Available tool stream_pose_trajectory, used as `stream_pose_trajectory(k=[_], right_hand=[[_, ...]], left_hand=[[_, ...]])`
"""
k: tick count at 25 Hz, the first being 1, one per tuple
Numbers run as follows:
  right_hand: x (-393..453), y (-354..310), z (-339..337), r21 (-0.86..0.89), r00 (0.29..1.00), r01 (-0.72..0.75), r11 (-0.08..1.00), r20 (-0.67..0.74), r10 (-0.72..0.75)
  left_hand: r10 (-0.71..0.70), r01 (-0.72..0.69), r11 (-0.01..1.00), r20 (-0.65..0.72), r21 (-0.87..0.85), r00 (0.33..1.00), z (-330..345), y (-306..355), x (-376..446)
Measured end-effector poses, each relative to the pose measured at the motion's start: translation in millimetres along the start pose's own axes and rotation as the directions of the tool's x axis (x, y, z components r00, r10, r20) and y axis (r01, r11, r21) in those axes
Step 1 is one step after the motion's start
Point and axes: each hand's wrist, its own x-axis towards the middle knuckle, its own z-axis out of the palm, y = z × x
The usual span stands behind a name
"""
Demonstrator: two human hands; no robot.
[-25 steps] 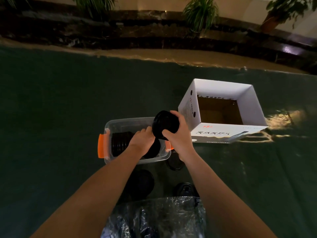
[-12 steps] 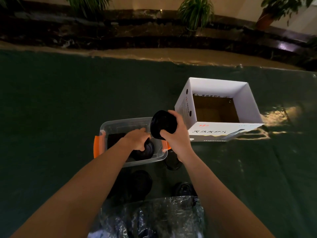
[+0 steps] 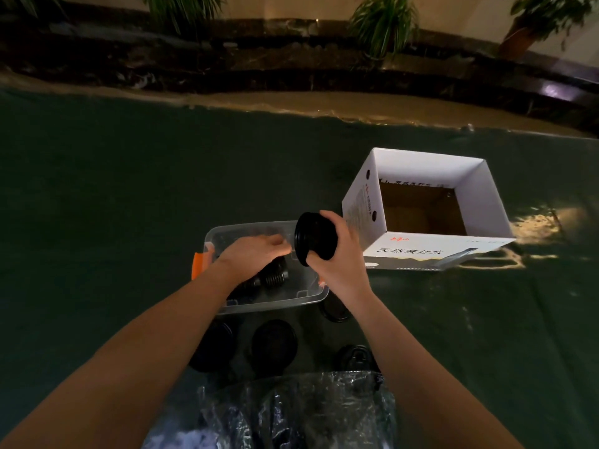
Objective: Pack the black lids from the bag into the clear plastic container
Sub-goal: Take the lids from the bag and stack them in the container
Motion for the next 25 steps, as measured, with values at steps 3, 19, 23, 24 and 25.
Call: stream_pose_trajectory(k=[3,19,23,24,25], right_hand=[[-11,-2,15,-0.276,0.988,0.151,0.949,0.082,-0.133],[-5,-18,50,-0.748,0.974,0.220,0.627,0.201,-0.103],[12,-8,67,-0.748,0.970,0.129,0.651,0.232,0.074],[15,-4,71,-0.738,0.962,0.115,0.665,0.250,0.112],[17,1,74,-0.724,0.947,0.106,0.682,0.283,0.154]], left_hand=[[0.068,-0.072,0.990,0.037,0.122,0.997,-4,3,-3],[-0.058,0.056,0.998,0.116,0.020,0.992,-11,-16,-13],[-0.161,0.199,0.966,0.222,-0.163,0.962,-6,-19,-18],[-0.173,0.215,0.956,0.208,-0.201,0.963,-7,-19,-21],[-0.195,0.237,0.941,0.185,-0.242,0.963,-6,-20,-24]])
